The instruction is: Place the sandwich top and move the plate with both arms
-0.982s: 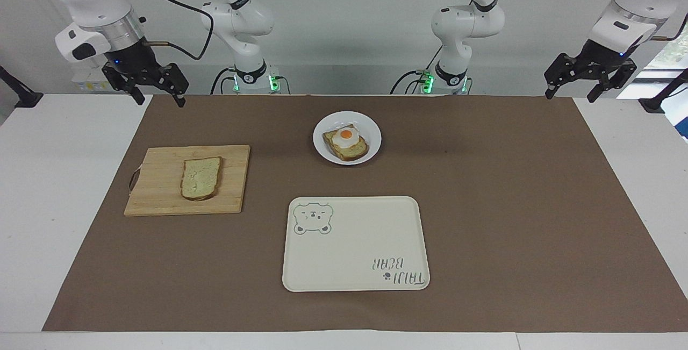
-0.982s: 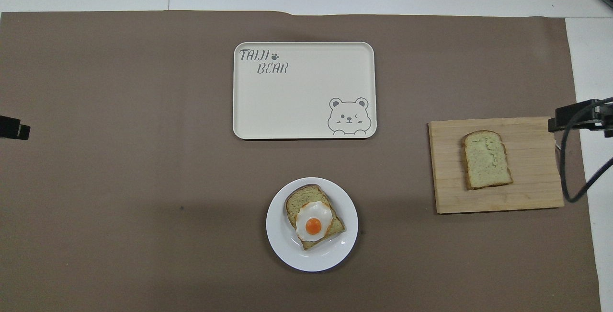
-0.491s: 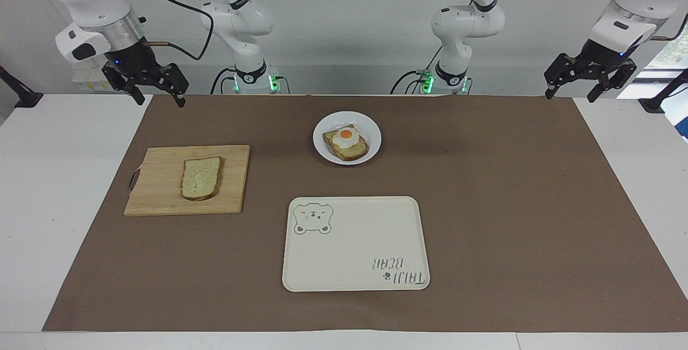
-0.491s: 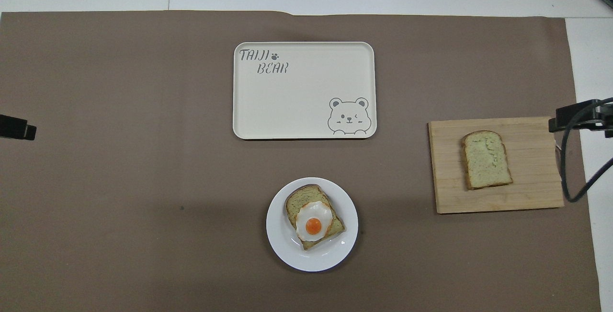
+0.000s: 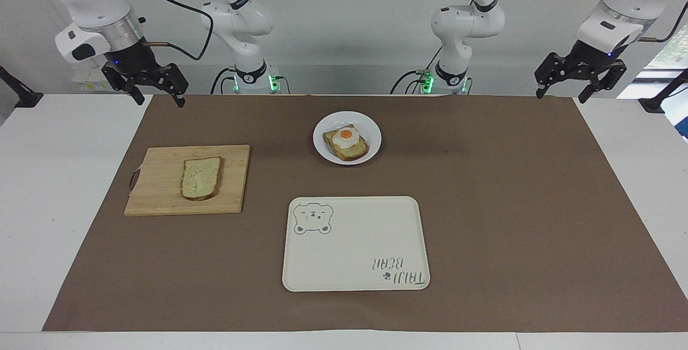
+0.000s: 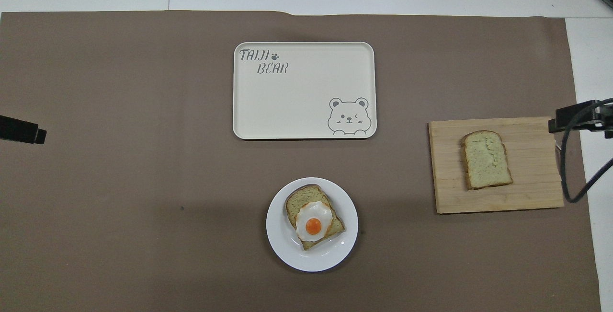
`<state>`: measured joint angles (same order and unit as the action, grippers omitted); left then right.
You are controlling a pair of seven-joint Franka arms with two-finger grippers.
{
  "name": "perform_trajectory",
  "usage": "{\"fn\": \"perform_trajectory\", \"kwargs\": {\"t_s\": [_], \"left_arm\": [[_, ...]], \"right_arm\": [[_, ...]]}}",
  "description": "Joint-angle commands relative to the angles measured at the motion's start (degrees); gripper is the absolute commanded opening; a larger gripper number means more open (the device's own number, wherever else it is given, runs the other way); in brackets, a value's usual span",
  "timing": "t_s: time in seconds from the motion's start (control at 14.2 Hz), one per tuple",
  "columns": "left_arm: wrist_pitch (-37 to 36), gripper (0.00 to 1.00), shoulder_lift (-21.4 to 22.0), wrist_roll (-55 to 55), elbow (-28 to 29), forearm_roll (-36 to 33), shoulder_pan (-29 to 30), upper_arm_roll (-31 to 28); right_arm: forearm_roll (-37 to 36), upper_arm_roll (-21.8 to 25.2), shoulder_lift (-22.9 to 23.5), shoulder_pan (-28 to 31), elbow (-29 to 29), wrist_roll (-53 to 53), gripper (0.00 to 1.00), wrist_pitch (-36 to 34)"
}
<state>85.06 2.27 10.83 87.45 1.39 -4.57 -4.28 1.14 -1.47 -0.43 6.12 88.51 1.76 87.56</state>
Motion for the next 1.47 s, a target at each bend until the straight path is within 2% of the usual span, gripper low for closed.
{"fn": "perform_trajectory", "kwargs": {"t_s": [0.0,0.7,1.05,1.4], "left_arm": [[-4.11,1.0,-2.0,-0.1,-3.69,-0.6,-1.23,-2.31],[-2.63,1.0,-0.6,-0.28,-1.94,-0.51,-2.72,-0.91],[-1.65,1.0,-0.6,-0.45,-1.93,-1.03,-2.81,-1.0],[-1.74,1.0,-0.51,0.07,-1.84,-0.51,-2.81,-0.91]], "right_arm": [[0.44,-0.11,-0.8,0.39,0.96,0.17,1.0,-0.55],[0.44,-0.2,-2.91,0.3,4.91,-1.85,1.0,2.61],[0.44,-0.11,-2.65,0.39,7.02,-7.3,1.0,5.78],[0.44,-0.11,-2.39,1.52,14.39,-13.08,1.0,13.75]]}}
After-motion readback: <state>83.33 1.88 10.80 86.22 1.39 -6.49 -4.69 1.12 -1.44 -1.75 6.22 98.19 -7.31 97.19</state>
